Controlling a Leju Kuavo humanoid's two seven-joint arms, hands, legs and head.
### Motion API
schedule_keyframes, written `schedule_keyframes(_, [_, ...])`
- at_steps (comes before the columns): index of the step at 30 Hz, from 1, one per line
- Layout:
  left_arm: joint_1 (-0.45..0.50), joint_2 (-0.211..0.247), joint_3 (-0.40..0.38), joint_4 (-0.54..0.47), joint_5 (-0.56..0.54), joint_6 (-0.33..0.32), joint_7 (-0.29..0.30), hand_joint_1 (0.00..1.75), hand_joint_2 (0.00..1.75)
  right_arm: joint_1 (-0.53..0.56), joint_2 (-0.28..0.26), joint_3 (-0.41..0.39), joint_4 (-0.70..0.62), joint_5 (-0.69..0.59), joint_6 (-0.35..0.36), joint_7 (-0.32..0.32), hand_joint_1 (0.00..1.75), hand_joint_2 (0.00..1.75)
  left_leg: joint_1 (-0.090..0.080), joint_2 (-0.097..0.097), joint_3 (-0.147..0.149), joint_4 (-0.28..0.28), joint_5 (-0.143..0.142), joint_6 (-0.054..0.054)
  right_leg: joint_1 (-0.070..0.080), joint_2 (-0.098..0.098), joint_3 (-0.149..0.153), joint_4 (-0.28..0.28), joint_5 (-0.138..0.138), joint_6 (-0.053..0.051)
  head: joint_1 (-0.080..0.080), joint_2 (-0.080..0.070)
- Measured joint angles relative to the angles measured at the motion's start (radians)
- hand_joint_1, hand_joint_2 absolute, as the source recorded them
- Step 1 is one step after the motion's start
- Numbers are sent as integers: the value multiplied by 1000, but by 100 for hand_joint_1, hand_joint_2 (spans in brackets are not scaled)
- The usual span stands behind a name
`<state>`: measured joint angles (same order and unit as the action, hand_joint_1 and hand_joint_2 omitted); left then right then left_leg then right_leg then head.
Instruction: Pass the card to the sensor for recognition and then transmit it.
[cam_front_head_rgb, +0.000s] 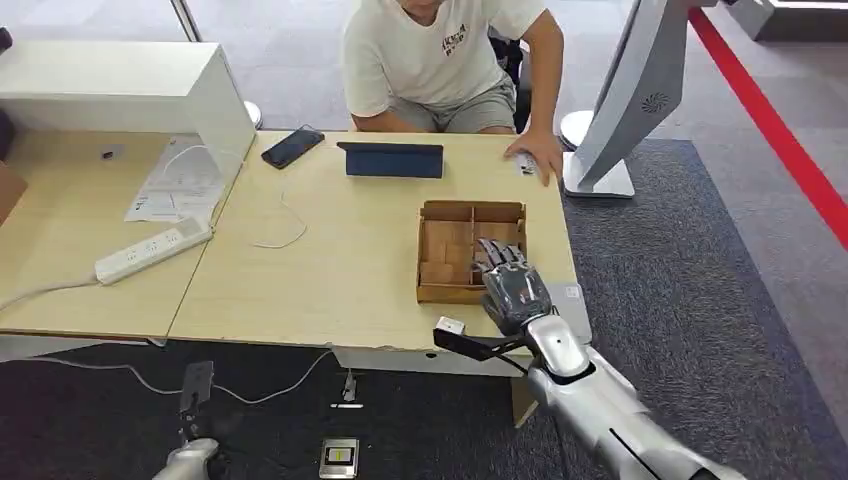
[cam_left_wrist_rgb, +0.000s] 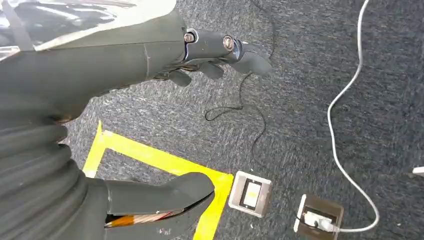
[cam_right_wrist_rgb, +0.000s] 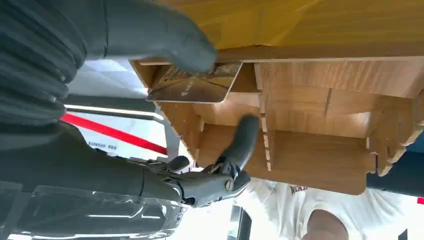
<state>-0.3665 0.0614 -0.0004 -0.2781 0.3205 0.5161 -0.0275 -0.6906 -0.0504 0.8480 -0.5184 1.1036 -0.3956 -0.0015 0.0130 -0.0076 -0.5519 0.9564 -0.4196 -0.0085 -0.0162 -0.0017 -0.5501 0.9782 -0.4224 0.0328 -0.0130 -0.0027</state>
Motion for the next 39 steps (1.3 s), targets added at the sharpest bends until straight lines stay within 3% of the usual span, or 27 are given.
schedule_keyframes(8, [16,3,0,0,18,1,-8,0,175,0,8,0,2,-3,18,-4,175,175,0,0,0,0,0,0,0,0,0,0,0,0,0,0])
schedule_keyframes(9, [18,3,0,0,19,2,-10,0,175,0,7,0,3,-5,19,-3,164,175,0,0,0,0,0,0,0,0,0,0,0,0,0,0])
schedule_keyframes(10, [19,3,0,0,21,2,-11,0,175,-1,7,0,6,-6,20,-2,166,175,0,0,0,0,0,0,0,0,0,0,0,0,0,0])
schedule_keyframes(14, [21,5,0,0,21,2,-14,0,175,-1,7,-2,10,-12,21,-2,147,175,0,0,0,0,0,0,0,0,0,0,0,0,0,0])
schedule_keyframes(15, [21,5,0,0,21,2,-14,0,175,0,7,-3,10,-16,21,-2,63,175,0,0,0,0,0,0,0,0,0,0,0,0,0,0])
schedule_keyframes(16, [21,5,0,0,21,2,-14,0,175,-1,6,-4,10,-18,21,-2,63,175,0,0,0,0,0,0,0,0,0,0,0,0,0,0])
schedule_keyframes(17, [21,5,0,0,21,2,-13,0,175,-1,5,-5,10,-20,21,-2,3,175,0,0,0,0,0,0,0,0,0,0,0,0,0,0])
schedule_keyframes(39, [21,5,0,0,33,-1,-5,0,175,-10,4,-7,10,-33,19,-32,0,175,0,0,0,0,0,0,0,0,0,0,0,0,0,0])
